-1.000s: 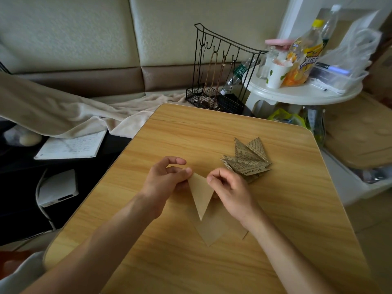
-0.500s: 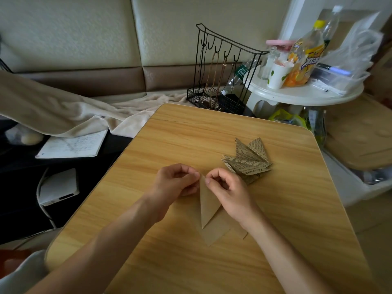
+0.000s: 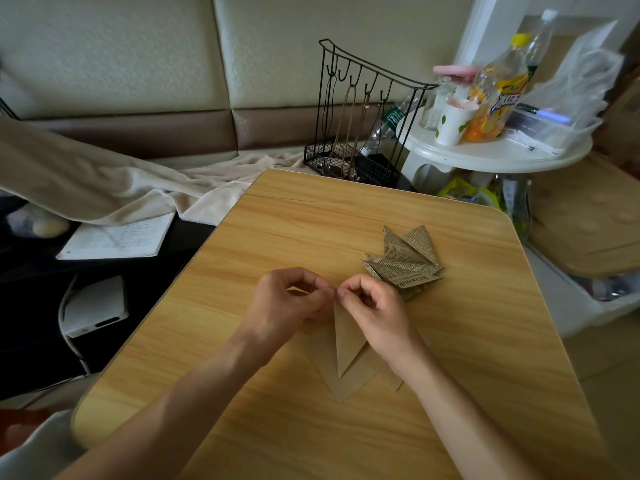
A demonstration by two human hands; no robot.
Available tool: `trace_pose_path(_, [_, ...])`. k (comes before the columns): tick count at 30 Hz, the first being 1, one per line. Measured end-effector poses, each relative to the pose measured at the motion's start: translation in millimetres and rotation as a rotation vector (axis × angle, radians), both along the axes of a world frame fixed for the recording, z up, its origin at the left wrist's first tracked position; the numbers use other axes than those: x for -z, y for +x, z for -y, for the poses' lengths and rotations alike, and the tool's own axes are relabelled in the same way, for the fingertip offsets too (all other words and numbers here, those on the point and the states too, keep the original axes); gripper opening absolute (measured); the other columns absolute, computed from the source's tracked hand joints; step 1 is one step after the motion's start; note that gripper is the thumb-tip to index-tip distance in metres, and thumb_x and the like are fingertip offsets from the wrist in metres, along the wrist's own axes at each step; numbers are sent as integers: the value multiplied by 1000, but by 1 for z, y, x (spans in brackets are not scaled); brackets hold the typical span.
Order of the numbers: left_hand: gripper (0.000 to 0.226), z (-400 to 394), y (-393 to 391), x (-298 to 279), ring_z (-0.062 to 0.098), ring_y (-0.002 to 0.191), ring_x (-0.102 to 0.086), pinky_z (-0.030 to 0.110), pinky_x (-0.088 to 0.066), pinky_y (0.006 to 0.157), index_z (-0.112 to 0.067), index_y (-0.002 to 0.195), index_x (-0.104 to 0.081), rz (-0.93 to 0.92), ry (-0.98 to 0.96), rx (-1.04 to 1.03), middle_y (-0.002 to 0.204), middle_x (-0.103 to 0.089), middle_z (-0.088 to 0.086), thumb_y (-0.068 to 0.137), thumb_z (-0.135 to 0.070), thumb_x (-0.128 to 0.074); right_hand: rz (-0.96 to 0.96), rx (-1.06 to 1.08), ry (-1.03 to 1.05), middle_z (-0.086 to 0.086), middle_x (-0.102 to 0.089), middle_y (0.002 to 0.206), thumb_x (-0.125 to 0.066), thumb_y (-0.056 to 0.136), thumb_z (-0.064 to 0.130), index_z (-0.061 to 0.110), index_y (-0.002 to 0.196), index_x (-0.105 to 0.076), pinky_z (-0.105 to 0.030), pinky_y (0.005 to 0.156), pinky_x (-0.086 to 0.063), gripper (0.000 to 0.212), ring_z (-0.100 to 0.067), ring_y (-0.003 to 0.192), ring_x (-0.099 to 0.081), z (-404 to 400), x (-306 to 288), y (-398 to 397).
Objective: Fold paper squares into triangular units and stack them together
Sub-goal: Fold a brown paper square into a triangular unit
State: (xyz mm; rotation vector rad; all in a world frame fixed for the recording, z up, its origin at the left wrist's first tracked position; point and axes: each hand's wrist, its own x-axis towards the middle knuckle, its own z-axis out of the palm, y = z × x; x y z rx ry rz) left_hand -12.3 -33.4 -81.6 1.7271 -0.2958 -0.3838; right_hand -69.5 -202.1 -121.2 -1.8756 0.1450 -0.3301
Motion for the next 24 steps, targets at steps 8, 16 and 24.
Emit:
trace_pose_path(8, [3,0,0,1,9,61,-65,18,-53,62,-11,83,-82,-107,-30,-33,73,-75,10,85,-13,-82,34,-39,-2,-1,-66,78,-69,98,13,17,84,-70,-22,67,-43,14,-5,71,-54,-1,-2,-1])
trace_pose_path(16, [9,0,1,-1,8,61,-64,15,-51,61,-5,88,-80,-151,-54,12,73,-74,12,89,-13,-78,4,-45,-8,9,-63,72,-69,99,15,15,85,-73,-22,64,-42,14,-4,67,-52,-1,-1,-1])
trace_pose_path(24, [15,0,4,1,8,60,-59,16,-49,59,-5,82,-79,-108,-56,-57,68,-70,9,93,-13,-73,-9,-44,-38,15,-56,68,-68,99,19,15,83,-69,-21,63,-38,16,-1,65,-49,1,1,-1])
